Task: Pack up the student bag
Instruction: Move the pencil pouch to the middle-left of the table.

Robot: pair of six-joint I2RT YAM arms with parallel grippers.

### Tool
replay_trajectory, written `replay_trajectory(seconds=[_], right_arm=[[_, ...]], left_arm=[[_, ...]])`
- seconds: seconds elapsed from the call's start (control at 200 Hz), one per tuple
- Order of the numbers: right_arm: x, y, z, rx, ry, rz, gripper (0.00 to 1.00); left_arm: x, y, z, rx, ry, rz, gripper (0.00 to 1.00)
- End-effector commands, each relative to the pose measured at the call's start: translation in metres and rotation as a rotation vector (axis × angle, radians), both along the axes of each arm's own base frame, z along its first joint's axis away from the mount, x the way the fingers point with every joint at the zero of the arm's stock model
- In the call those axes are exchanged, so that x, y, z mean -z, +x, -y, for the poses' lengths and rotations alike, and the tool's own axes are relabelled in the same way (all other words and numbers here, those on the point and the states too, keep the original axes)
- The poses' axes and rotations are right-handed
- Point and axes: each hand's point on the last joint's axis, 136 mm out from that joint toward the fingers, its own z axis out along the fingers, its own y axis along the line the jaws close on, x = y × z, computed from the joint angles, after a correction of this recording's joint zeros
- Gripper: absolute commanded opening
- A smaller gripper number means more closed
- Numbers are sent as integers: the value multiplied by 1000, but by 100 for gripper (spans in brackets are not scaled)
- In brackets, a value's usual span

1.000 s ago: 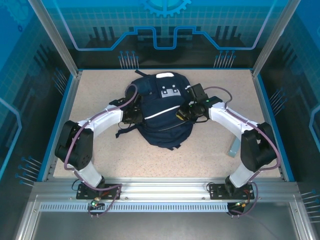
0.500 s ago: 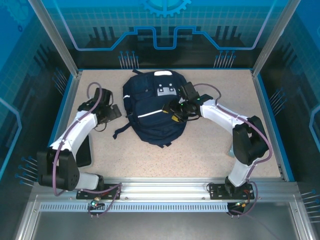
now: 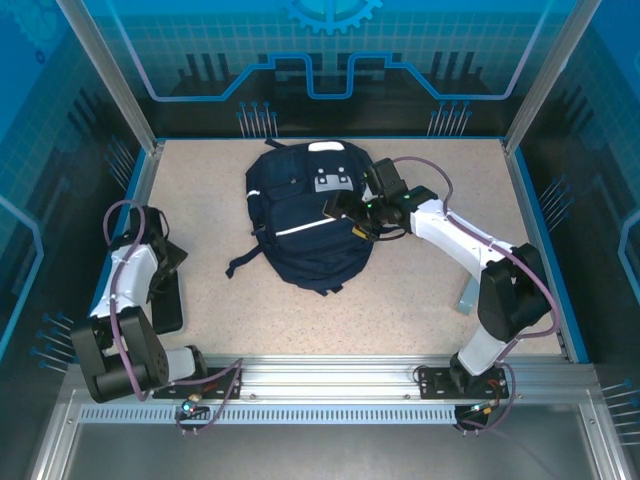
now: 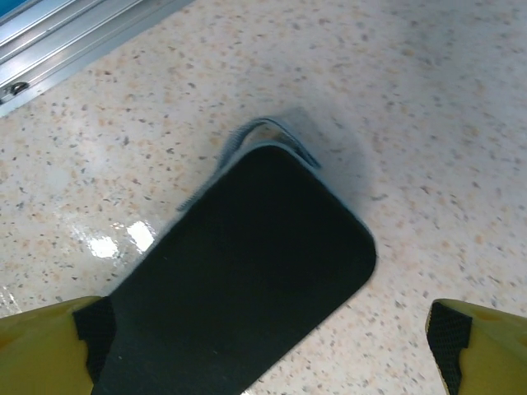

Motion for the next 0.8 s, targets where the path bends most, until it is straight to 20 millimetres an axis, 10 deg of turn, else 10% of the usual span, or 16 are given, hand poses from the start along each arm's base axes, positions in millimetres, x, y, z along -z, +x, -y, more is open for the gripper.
replay_trajectory(seconds=[0.0,0.435,0.795], right_arm=[[-13,1,5,3,-5,20,90],[-10,-2,11,22,-9,7,90],[-3,-4,11,27,-5,-14,89]], left_arm=[[17,-8,-2,-57,-58,-32,99],[59,-1,18,-10,-221,-78,99],[48,18,70,117,-364,10,93]])
